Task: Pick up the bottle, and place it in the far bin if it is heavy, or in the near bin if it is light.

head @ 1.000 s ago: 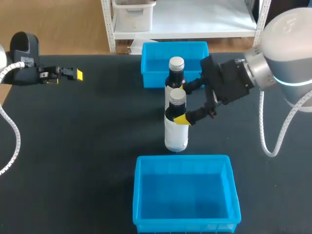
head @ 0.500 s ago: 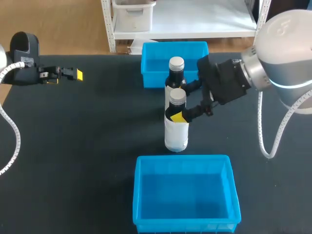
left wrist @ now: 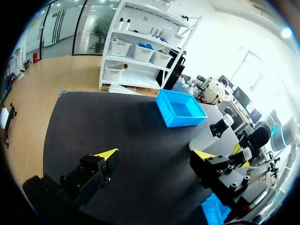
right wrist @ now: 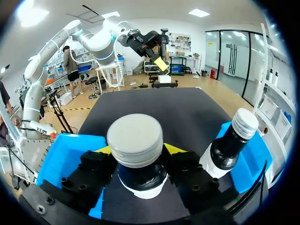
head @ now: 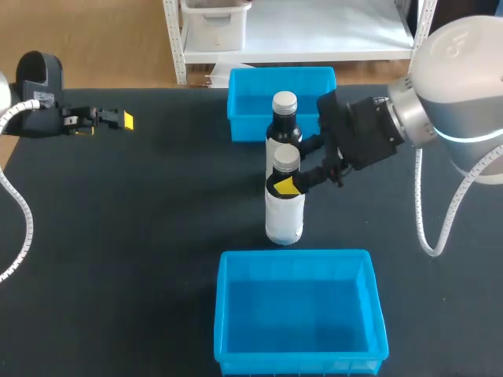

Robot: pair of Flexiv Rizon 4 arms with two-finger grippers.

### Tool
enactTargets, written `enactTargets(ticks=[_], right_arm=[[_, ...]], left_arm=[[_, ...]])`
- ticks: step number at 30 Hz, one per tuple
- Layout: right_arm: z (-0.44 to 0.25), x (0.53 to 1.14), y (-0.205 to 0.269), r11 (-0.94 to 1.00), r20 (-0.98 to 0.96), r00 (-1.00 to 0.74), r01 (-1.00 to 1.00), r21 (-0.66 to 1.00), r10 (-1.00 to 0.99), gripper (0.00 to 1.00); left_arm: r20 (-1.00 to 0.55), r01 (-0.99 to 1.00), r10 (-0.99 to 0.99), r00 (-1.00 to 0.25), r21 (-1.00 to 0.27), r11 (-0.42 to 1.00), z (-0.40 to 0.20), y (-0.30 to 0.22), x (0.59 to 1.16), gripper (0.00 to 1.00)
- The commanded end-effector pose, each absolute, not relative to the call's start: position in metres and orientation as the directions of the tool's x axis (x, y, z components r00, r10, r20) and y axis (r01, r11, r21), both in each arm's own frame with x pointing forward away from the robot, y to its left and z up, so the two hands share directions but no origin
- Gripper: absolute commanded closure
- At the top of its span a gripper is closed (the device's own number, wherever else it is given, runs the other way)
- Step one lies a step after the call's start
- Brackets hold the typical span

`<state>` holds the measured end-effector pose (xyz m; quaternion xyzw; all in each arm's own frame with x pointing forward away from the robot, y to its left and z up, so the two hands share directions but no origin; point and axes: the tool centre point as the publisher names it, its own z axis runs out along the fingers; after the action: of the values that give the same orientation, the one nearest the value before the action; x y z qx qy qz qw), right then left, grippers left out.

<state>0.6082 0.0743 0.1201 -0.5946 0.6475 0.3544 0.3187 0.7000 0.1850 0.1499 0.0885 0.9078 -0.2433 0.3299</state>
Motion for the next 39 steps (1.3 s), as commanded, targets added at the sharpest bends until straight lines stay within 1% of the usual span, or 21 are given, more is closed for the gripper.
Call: enactTargets(ticks=[1, 4, 11, 12, 15, 29, 39], right_arm=[[0.119, 0.61, 0.076, 0.039, -0.836, -0.088, -0.996, 0.08, -0.542, 0.5], [0.119, 0.61, 0.076, 0.04, -0.836, -0.089, -0.996, 0.08, -0.542, 0.51], [0.12, 0.61, 0.075, 0.044, -0.837, -0.089, -0.996, 0.077, -0.539, 0.65], [0.12, 0.61, 0.075, 0.045, -0.838, -0.088, -0.996, 0.076, -0.539, 0.72], [0.123, 0.61, 0.075, 0.047, -0.839, -0.086, -0.996, 0.072, -0.537, 1.0], [0.152, 0.613, 0.067, 0.074, -0.838, -0.061, -0.997, 0.025, -0.543, 1.0], [0.183, 0.628, 0.057, 0.108, -0.847, -0.057, -0.994, 0.0, -0.529, 1.0]], left_arm=[[-0.642, 0.321, 0.0, -0.767, -0.383, 0.866, 0.15, 0.185, 0.7, 0.0], [-0.642, 0.321, 0.0, -0.767, -0.383, 0.866, 0.15, 0.185, 0.7, 0.0], [-0.642, 0.321, 0.0, -0.767, -0.383, 0.866, 0.15, 0.185, 0.7, 0.0], [-0.642, 0.321, 0.0, -0.767, -0.383, 0.866, 0.15, 0.185, 0.7, 0.0], [-0.642, 0.321, 0.0, -0.767, -0.383, 0.866, 0.15, 0.185, 0.7, 0.0], [-0.642, 0.321, 0.0, -0.767, -0.383, 0.866, 0.15, 0.185, 0.7, 0.0], [-0.642, 0.321, 0.0, -0.767, -0.383, 0.866, 0.15, 0.185, 0.7, 0.0]])
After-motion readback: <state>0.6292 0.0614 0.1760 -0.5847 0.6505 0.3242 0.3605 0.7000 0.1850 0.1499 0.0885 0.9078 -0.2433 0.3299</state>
